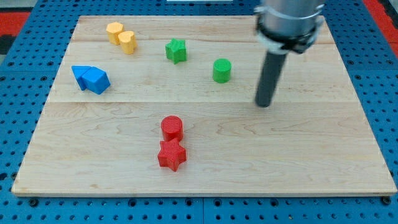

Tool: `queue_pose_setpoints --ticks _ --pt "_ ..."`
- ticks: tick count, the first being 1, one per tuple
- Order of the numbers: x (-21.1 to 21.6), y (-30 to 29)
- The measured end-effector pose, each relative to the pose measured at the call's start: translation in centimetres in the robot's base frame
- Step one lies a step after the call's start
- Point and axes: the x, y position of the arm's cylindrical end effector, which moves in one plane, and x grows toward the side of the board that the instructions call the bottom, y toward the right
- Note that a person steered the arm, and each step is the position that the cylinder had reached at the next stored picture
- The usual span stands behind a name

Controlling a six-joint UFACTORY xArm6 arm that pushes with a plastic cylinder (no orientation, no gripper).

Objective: Push the green star to the right of the yellow heart

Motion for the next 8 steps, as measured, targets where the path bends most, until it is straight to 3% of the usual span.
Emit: queue_pose_setpoints --ticks 2,3,4,5,7,8 --pt "-11.8 -2.2" --pt "-7.7 0.5" --pt "-3.7 -5.5" --pt "-6.4 -12.5" --pt "-17.4 -12.3" --pt "-14.0 -10.7"
